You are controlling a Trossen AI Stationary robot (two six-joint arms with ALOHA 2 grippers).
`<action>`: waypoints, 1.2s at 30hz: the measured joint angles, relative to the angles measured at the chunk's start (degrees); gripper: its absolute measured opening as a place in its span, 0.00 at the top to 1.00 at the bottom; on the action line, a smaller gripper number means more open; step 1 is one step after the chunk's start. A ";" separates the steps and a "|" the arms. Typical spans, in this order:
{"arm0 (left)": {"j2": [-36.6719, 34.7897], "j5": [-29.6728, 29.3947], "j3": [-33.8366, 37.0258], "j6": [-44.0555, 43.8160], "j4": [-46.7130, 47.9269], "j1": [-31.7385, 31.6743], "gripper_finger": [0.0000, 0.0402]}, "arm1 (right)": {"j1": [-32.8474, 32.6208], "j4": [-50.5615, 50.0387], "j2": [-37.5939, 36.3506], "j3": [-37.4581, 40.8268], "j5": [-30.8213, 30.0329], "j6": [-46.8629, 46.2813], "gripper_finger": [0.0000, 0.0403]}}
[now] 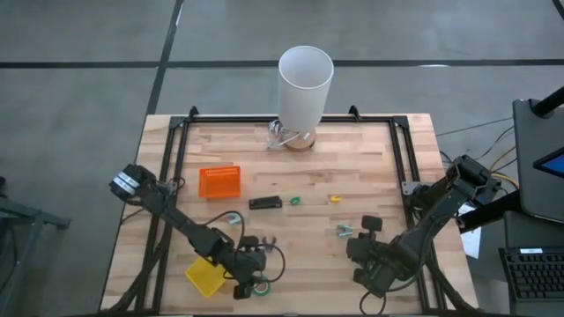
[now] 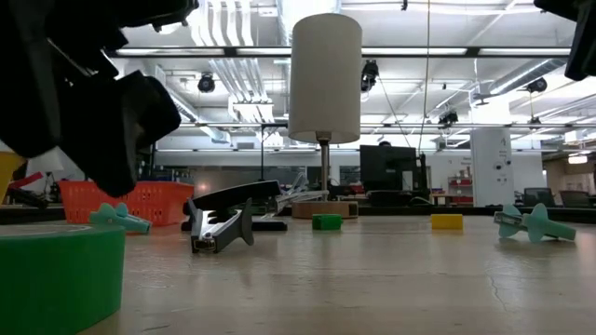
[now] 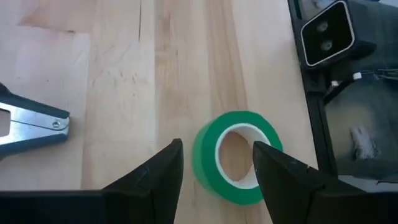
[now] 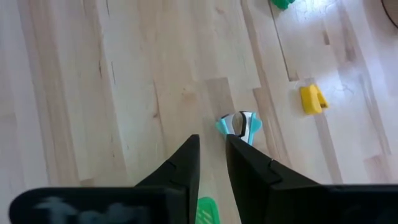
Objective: Pick and place Stapler, Stapler remover, tape
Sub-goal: Put the green tape into the green bin
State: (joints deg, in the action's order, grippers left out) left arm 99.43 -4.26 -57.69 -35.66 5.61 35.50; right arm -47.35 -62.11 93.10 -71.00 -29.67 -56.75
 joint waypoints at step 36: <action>5.65 -9.60 -0.75 1.36 -5.16 0.16 0.87 | 0.00 3.67 0.00 0.09 -8.37 0.60 0.87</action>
State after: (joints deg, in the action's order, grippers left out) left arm 105.08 -13.86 -58.43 -34.30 0.45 35.66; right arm -47.35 -58.44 93.10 -70.91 -38.04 -56.16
